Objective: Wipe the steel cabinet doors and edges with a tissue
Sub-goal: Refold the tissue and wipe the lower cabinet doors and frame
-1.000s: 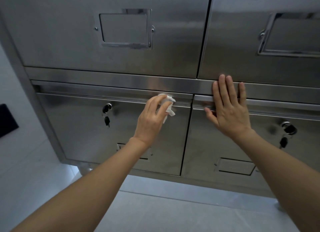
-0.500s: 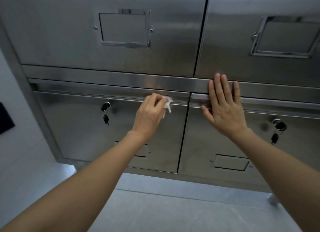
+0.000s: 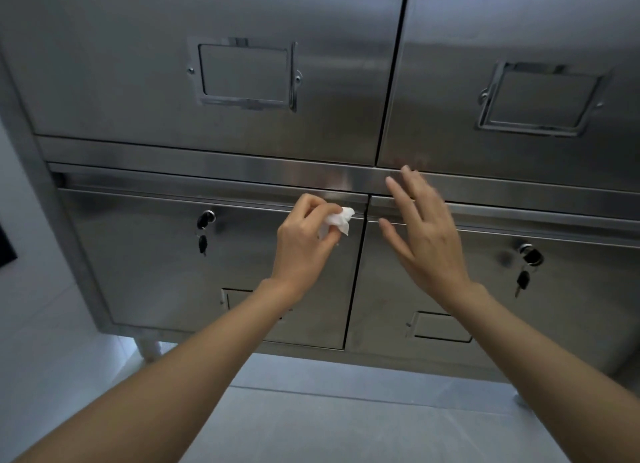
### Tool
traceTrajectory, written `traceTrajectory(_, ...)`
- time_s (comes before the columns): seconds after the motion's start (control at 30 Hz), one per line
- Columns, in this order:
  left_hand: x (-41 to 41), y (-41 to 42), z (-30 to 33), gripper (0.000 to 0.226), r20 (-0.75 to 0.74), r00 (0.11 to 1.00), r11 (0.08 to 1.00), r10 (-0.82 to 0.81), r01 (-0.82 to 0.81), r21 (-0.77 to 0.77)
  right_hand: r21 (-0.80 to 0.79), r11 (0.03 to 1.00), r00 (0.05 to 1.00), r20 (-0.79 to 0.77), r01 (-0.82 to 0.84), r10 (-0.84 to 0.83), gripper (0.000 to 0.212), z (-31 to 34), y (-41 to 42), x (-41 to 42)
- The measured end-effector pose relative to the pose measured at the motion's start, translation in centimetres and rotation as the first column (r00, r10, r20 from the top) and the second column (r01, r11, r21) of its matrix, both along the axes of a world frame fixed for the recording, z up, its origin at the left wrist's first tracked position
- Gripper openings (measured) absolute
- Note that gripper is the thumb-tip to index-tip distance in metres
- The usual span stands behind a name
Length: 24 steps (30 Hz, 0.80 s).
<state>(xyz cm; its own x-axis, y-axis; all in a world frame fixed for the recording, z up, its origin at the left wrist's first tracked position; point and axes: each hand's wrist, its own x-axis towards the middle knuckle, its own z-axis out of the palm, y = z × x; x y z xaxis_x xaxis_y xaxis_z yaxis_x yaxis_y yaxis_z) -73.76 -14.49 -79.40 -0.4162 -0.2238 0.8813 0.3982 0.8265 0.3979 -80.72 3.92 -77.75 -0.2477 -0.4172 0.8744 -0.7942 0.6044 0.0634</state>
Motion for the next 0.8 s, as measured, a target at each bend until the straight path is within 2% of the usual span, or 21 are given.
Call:
traceTrajectory(0.03, 0.4, 0.3, -0.1, 0.016, -0.007, 1.000, 1.000, -0.014, 0.014, 0.000, -0.080, 0.992, 0.981, 0.163, -0.095, 0.107, 0.053, 0.1, -0.4, 1.2)
traceTrajectory(0.07, 0.8, 0.6, 0.0, 0.018, -0.015, 0.999, 1.000, -0.029, 0.030, 0.001, -0.176, 0.970, 0.919, 0.329, -0.166, 0.217, 0.051, 0.3, -0.9, 2.4)
traceTrajectory(0.13, 1.5, 1.2, 0.3, 0.019, -0.048, 0.997, 0.998, -0.057, 0.057, -0.008, -0.348, 0.910, 0.741, 0.545, -0.225, 0.392, 0.046, 0.6, -1.5, 4.1)
traceTrajectory(0.23, 2.5, 2.1, 1.0, 0.020, -0.091, 0.991, 0.995, -0.098, 0.094, -0.041, -0.523, 0.824, 0.535, 0.643, -0.216, 0.548, 0.038, 1.0, -1.9, 5.0)
traceTrajectory(0.3, 2.8, 2.4, 1.4, 0.021, -0.099, 0.988, 0.992, -0.115, 0.110, -0.056, -0.630, 0.746, 0.409, 0.636, -0.215, 0.655, 0.032, 1.2, -1.8, 5.0)
traceTrajectory(0.37, 2.9, 2.6, 1.7, 0.023, -0.100, 0.987, 0.991, -0.125, 0.120, -0.058, -0.698, 0.688, 0.328, 0.613, -0.200, 0.718, 0.029, 1.6, -1.7, 5.2)
traceTrajectory(0.47, 2.9, 2.7, 1.9, 0.027, -0.091, 0.985, 0.987, -0.146, 0.139, -0.080, -0.719, 0.665, 0.349, 0.583, -0.200, 0.734, 0.030, 2.1, -1.6, 5.4)
traceTrajectory(0.53, 2.8, 2.7, 1.8, 0.029, -0.064, 0.985, 0.981, -0.157, 0.148, -0.124, -0.734, 0.652, 0.387, 0.555, -0.190, 0.737, 0.029, 2.1, -1.6, 5.6)
traceTrajectory(0.63, 2.5, 2.2, 1.7, 0.044, 0.011, 0.987, 0.962, -0.157, 0.156, -0.224, -0.755, 0.639, 0.474, 0.513, -0.146, 0.715, 0.030, 1.9, -1.5, 5.5)
traceTrajectory(0.7, 2.2, 1.6, 1.5, 0.054, 0.036, 0.990, 0.950, -0.133, 0.138, -0.280, -0.749, 0.653, 0.575, 0.487, -0.112, 0.658, 0.031, 1.6, -1.1, 5.3)
traceTrajectory(0.8, 1.4, 0.7, 1.1, 0.061, 0.013, 1.000, 0.924, -0.014, 0.018, -0.383, -0.706, 0.705, 0.779, 0.401, -0.073, 0.482, 0.032, 0.8, -0.4, 4.5)
